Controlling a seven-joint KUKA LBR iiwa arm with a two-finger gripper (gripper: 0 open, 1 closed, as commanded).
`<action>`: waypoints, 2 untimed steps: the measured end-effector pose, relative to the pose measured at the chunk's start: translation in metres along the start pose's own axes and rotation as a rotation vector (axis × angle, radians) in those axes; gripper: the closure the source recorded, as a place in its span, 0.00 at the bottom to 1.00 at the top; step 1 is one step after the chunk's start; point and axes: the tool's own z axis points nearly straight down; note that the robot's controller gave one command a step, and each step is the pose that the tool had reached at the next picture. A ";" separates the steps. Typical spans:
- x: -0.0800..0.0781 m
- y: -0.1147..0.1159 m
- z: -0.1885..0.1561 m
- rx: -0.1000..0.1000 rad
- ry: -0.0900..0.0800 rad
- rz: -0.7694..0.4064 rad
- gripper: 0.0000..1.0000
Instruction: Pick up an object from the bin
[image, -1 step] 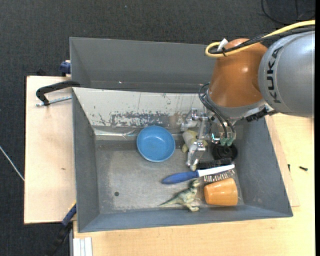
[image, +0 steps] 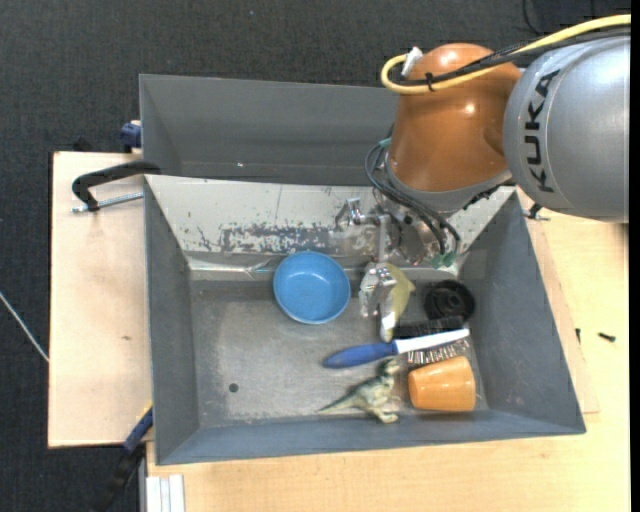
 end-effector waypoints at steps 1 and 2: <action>0.074 -0.033 0.074 -0.004 0.016 -0.491 0.00; 0.034 -0.025 0.145 -0.002 0.007 -0.120 0.00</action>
Offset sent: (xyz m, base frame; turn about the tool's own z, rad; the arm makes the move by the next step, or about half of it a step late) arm -0.0615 -0.0499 -0.0737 -0.4942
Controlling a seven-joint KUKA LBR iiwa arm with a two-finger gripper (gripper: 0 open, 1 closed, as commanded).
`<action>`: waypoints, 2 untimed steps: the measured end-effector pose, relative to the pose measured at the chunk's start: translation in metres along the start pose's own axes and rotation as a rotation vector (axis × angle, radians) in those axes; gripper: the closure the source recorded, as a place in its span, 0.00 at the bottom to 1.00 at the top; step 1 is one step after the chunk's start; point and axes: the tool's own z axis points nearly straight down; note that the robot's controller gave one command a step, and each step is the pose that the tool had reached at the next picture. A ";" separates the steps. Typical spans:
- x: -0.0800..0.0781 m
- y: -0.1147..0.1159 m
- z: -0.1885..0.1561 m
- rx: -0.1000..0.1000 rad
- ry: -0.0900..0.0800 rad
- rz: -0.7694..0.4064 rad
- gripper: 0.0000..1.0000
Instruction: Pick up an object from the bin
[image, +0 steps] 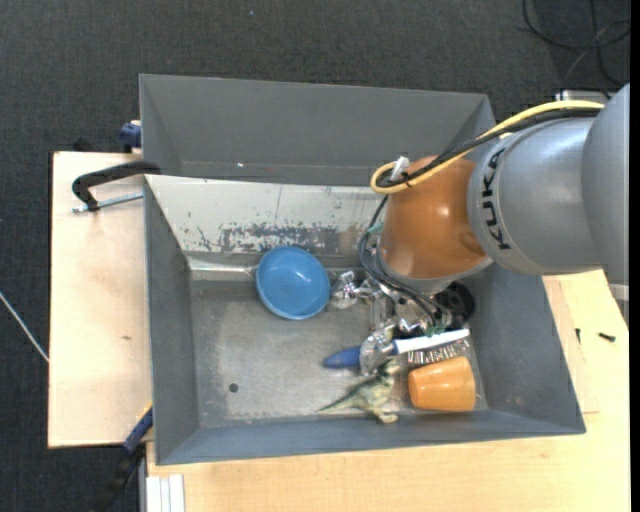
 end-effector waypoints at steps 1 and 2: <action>-0.004 -0.001 -0.004 0.004 -0.015 0.001 1.00; -0.018 0.027 -0.134 0.003 -0.011 -0.036 1.00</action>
Offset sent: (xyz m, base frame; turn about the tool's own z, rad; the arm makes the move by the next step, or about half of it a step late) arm 0.0000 0.0000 0.0000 0.0000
